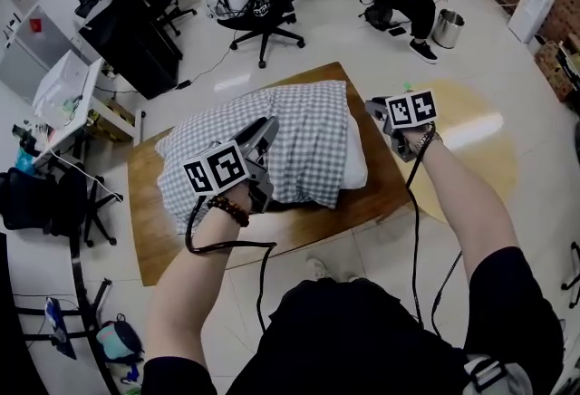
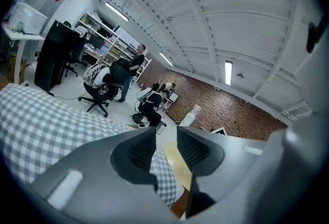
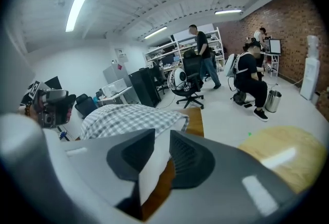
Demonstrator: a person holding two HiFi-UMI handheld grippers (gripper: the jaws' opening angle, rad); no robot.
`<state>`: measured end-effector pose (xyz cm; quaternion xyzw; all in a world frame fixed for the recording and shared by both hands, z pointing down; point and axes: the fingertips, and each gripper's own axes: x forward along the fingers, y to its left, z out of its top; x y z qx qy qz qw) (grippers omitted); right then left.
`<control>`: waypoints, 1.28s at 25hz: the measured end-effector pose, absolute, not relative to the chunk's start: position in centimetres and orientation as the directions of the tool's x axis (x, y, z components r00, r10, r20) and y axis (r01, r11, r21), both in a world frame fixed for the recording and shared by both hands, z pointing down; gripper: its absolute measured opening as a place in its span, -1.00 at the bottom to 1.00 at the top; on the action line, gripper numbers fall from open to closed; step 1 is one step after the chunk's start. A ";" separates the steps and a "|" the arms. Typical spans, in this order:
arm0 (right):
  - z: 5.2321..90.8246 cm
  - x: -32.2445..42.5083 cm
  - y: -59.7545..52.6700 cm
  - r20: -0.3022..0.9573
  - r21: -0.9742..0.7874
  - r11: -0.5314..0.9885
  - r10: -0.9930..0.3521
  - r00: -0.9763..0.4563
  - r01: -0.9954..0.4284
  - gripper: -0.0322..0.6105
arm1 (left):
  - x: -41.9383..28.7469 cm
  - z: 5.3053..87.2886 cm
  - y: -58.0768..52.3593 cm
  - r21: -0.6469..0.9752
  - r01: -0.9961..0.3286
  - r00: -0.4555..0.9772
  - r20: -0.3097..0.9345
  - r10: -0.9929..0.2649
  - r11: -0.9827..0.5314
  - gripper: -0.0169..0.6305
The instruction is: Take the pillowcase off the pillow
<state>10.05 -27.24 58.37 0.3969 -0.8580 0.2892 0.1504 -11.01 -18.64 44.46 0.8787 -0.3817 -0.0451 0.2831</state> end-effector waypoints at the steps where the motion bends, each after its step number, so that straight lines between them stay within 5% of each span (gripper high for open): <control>1: 58.2 9.9 -27.4 0.493 -0.375 0.508 -0.599 -0.631 -0.775 -0.62 | -11.2 44.3 -19.1 0.524 -0.645 0.715 0.157 -0.681 -0.556 -0.55; 18: 58.6 9.6 -35.1 0.546 -0.444 0.449 -0.551 -0.631 -0.776 -0.50 | -10.2 41.0 -31.3 0.388 -0.574 0.803 0.439 -0.403 -0.721 -0.39; 32: 62.4 7.7 -44.6 0.490 -0.638 0.499 -0.324 -0.809 -0.586 -0.39 | -4.8 47.1 -45.9 0.290 -0.429 0.691 0.715 -0.104 -0.856 -0.23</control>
